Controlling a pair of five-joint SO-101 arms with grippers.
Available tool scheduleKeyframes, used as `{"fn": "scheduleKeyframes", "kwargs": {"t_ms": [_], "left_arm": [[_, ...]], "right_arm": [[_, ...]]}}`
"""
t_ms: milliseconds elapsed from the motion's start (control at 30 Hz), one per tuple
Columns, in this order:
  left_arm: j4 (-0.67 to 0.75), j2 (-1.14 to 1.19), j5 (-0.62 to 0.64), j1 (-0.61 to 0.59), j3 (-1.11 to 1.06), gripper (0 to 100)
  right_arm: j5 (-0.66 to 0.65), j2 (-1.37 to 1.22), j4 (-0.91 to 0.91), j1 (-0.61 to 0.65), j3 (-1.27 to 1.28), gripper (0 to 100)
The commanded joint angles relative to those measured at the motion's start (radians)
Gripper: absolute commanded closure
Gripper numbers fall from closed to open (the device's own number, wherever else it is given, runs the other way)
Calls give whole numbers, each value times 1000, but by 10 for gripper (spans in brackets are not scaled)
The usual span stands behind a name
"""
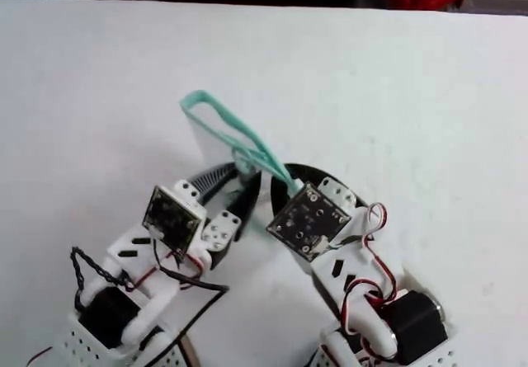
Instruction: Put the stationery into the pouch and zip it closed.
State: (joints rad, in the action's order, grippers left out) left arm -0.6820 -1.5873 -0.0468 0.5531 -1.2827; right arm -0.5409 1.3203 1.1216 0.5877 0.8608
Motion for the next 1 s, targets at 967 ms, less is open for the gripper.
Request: {"fn": "scheduleKeyframes", "kwargs": {"t_ms": [967], "left_arm": [[-55,-7,-12,7,2,977]], "right_arm": [[144,5,-306,-13,129,981]]}}
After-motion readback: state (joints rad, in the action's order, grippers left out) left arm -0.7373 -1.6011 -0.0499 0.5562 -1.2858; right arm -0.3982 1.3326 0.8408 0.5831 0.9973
